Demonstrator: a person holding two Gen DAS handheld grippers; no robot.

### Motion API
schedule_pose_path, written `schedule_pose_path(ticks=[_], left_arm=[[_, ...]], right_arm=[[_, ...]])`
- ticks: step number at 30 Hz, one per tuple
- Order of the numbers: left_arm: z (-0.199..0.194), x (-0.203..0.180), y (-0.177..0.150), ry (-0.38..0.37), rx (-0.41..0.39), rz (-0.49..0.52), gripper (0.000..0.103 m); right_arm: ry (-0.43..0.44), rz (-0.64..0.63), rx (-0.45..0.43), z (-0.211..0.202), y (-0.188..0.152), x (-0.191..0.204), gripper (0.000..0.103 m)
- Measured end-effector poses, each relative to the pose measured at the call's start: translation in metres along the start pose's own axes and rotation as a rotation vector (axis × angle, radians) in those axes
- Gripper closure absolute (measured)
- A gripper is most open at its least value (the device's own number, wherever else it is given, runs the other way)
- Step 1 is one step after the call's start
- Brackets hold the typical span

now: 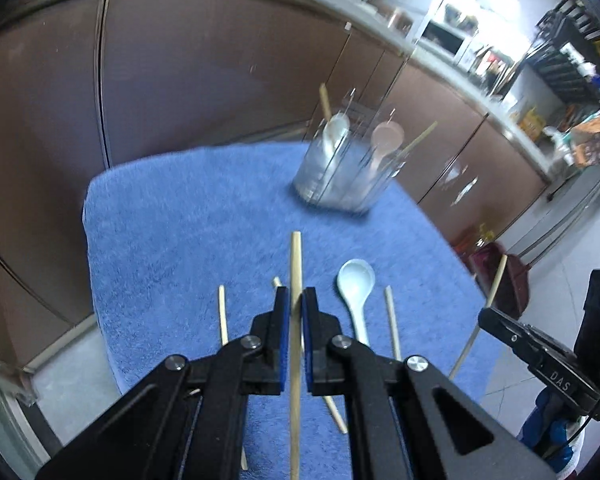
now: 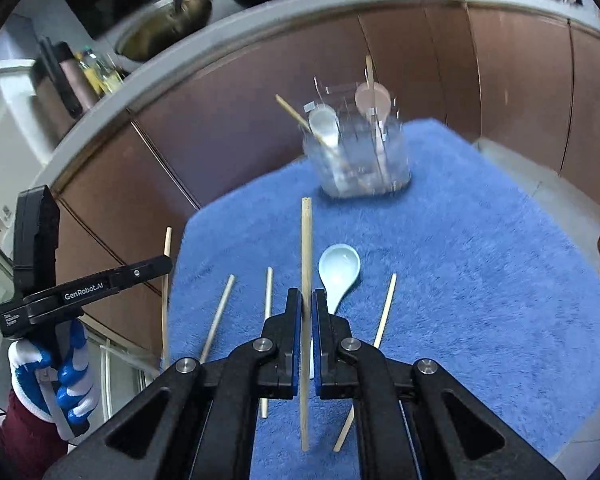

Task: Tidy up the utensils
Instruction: 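Carry the chopstick with the right tool and drop it into the holder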

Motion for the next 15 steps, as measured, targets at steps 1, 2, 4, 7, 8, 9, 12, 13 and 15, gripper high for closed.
schedule_pose_path(ticks=[1,2,4,7,8,9,12,13,15], left_arm=[[-0.006,-0.002,0.002,-0.013,-0.020,-0.002,0.098],[-0.011,-0.004,0.006,-0.019,-0.039,-0.002,0.098],[-0.022,-0.008,0.014,-0.030,-0.083,0.002,0.098],[-0.031,-0.018,0.030,-0.057,-0.146,-0.005,0.098],[-0.034,-0.023,0.036,-0.062,-0.167,-0.001,0.098],[-0.036,-0.029,0.046,-0.067,-0.198,0.007,0.098],[-0.037,-0.042,0.072,-0.085,-0.264,0.020,0.098],[-0.036,-0.048,0.085,-0.095,-0.294,0.023,0.098],[-0.034,-0.058,0.107,-0.104,-0.347,0.028,0.098]], right_arm=[[0.003,-0.004,-0.025,-0.009,0.004,0.003,0.098],[0.005,-0.007,-0.042,-0.016,0.007,0.005,0.098],[0.019,-0.016,-0.094,-0.032,0.017,0.010,0.098],[0.027,-0.039,-0.162,-0.045,0.033,0.018,0.098],[0.032,-0.047,-0.191,-0.050,0.041,0.021,0.098],[0.035,-0.057,-0.223,-0.054,0.051,0.025,0.098],[0.042,-0.082,-0.309,-0.063,0.085,0.033,0.098],[0.045,-0.089,-0.336,-0.062,0.098,0.035,0.098],[0.049,-0.101,-0.384,-0.061,0.120,0.038,0.098]])
Point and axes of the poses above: each gripper's, at about its wrist camera, not at the fingertips, and z roughly the way its jaws point, x to its left, y to its top, the point moved 7 cm from there along z, roughly the way its jaws point, and after that the axes turned 11 degrees about -x, right-handed, at the moved point
